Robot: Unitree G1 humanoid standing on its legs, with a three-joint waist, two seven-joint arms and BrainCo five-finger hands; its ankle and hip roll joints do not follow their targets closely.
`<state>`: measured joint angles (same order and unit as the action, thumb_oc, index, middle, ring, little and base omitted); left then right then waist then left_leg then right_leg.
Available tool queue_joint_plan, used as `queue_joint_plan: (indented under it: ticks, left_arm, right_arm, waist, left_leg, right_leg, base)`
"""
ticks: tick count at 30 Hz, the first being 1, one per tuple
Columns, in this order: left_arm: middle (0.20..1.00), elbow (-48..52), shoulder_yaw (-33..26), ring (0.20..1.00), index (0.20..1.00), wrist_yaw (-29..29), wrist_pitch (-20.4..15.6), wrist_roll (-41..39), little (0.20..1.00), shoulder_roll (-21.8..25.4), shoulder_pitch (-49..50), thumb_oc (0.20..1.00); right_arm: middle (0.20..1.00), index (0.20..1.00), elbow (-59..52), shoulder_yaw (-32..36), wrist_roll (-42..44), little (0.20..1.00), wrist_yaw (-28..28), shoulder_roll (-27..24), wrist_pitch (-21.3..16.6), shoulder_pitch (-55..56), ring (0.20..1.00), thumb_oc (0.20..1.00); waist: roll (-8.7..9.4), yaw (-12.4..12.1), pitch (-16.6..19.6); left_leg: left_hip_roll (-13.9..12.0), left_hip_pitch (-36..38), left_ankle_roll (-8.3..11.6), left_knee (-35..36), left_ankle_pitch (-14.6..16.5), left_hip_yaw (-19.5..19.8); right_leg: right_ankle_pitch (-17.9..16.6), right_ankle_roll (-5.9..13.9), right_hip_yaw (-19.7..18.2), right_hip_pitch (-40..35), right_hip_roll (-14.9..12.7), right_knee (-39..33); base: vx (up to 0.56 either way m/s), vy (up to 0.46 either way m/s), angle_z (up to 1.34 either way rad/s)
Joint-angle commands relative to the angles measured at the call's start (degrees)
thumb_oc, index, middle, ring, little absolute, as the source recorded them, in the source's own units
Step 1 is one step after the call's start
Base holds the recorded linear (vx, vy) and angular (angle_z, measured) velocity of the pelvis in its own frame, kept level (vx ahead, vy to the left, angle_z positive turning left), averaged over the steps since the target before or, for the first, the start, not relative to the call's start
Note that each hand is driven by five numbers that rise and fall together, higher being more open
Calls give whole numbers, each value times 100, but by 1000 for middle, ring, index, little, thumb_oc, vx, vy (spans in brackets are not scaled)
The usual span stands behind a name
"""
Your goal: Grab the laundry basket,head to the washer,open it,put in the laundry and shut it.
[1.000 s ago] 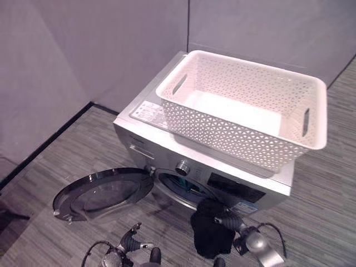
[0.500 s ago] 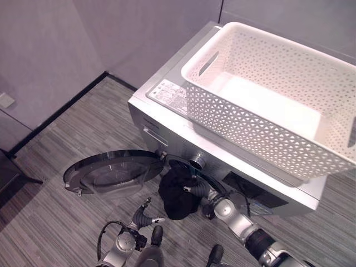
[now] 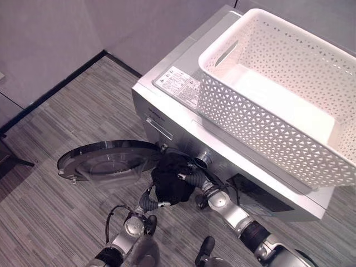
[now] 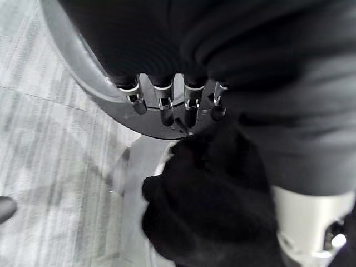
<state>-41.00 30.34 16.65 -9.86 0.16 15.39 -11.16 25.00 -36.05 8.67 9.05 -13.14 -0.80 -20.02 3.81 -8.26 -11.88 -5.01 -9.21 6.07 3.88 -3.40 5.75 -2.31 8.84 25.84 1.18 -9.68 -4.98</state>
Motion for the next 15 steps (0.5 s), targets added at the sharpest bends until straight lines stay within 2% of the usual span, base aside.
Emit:
queue_joint_plan:
  ticks: [1,8,15]
  left_arm:
    - [1000,23,223,1000,1000,112,-360,-211,1000,-45,-300,1000]
    - [1000,89,521,1000,1000,16,-418,-648,1000,-348,-600,1000]
    - [1000,83,815,1000,1000,-239,-387,-1186,1000,-608,-860,1000]
  right_arm:
    - [200,200,-714,149,321,200,211,151,-616,-102,200,200]
    - [200,200,-872,425,582,200,371,11,-662,113,200,200]
    - [200,200,-857,629,814,200,489,-61,-657,94,200,200]
  waist:
    - [328,-17,75]
    - [381,82,113]
    - [476,223,104]
  left_leg:
    - [-7,-456,-135,112,-135,-8]
    - [-11,-514,-87,112,-148,27]
    - [-48,-511,-96,112,-134,-27]
  right_leg:
    - [-79,91,-81,78,-286,-2]
    - [-68,96,91,38,-275,-2]
    - [-95,108,56,76,-261,-2]
  base:
    - [20,-28,30]
    - [21,-25,10]
    - [8,-11,7]
